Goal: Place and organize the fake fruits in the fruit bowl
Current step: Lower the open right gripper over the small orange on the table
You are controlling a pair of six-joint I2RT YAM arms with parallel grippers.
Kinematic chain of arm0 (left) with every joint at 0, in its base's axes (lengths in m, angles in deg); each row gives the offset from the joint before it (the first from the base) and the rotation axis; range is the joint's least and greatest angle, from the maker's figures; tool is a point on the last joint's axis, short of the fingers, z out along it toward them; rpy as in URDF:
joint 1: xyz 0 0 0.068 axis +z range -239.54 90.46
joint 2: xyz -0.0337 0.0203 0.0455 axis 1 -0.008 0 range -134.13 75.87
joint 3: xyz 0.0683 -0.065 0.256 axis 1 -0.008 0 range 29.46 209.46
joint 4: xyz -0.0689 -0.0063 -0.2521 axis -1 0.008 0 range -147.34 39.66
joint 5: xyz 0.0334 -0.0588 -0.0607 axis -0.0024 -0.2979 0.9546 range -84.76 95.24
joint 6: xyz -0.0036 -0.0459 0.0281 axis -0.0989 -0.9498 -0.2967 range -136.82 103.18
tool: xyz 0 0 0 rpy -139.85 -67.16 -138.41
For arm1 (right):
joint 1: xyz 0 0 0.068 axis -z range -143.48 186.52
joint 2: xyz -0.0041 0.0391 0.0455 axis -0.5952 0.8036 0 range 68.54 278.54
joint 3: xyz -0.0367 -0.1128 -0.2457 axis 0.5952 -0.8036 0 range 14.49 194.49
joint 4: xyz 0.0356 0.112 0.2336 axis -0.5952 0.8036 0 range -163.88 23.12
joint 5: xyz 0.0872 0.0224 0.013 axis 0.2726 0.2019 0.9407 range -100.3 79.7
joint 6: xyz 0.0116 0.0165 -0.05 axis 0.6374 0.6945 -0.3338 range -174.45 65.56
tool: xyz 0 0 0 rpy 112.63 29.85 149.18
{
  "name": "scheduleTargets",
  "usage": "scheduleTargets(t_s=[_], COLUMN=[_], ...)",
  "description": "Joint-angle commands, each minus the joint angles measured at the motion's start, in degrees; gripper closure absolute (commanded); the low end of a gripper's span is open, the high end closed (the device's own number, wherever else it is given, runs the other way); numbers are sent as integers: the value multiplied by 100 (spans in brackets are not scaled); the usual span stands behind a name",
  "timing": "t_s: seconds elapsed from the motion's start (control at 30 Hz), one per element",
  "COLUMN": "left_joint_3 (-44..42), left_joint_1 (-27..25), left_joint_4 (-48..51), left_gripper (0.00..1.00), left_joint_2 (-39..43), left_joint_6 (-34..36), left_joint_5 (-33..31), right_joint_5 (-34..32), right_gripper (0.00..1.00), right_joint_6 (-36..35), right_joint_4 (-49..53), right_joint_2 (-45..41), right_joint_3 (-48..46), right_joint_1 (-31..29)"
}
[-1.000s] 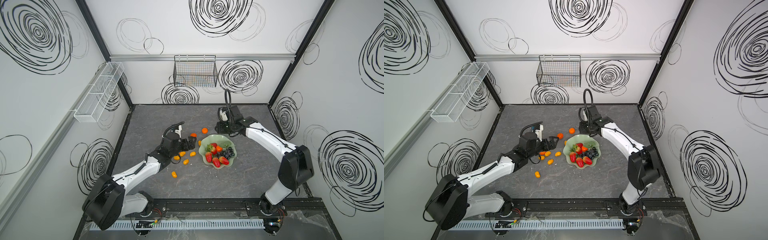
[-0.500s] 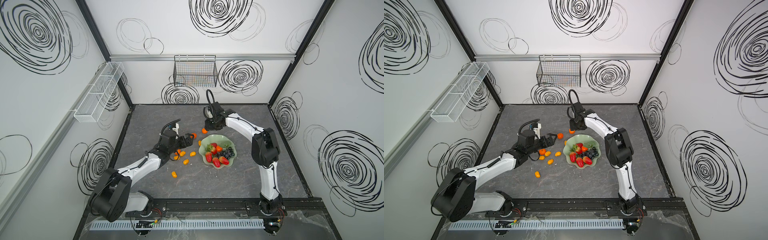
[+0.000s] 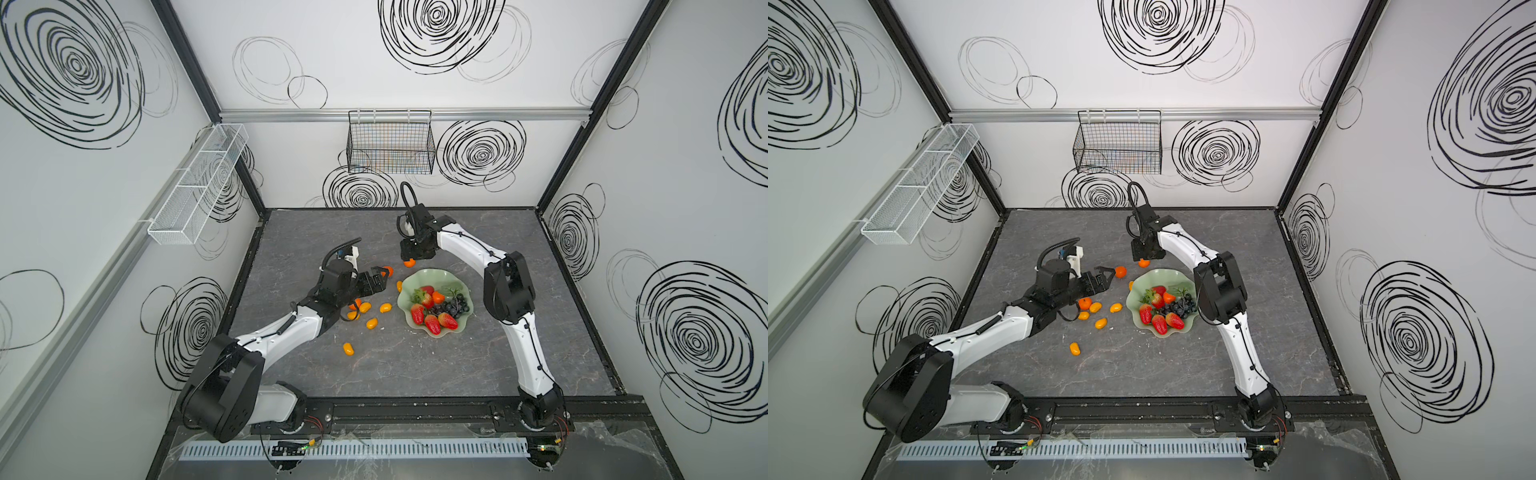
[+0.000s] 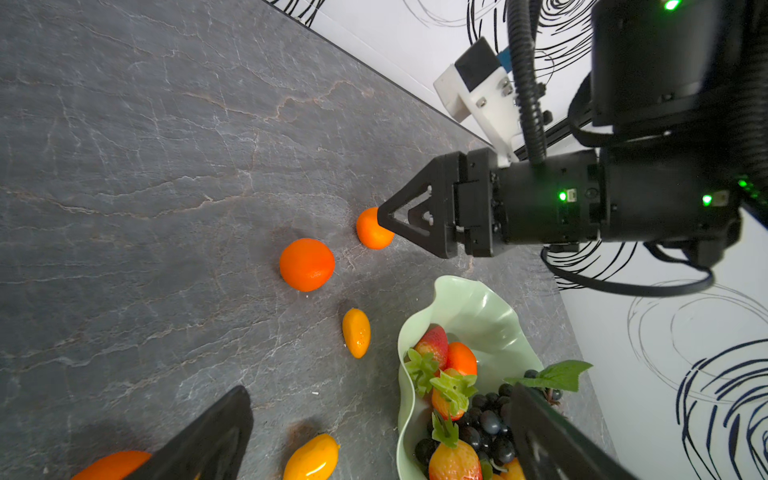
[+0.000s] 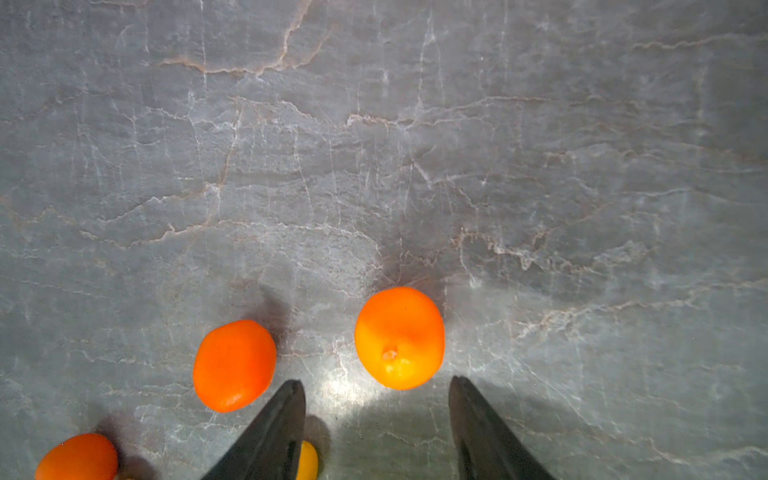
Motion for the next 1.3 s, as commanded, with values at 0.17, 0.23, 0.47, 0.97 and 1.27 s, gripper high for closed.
scheduleTargets(t_s=[0.17, 0.23, 0.47, 0.97, 1.27], left_joint_3=[-1, 1, 8, -6, -1], left_joint_1=[-38, -48, -71, -80, -106], left_joint_4=[-260, -263, -291, -202, 65], left_gripper=[1, 1, 1, 1, 1], left_joint_2=[-46, -51, -77, 47, 334], left_joint_6=[-40, -48, -49, -14, 92], left_joint_5=[20, 15, 24, 24, -55], right_joint_5=[-142, -157, -154, -228, -225], right_gripper=[41, 42, 46, 57, 57], right_joint_6=[-40, -43, -47, -49, -71], right_joint_4=[376, 405, 475, 552, 622], right_joint_2=[470, 538, 687, 425, -342], right_joint_3=[510, 559, 702, 746, 569], right_joint_1=[-34, -34, -34, -37, -34])
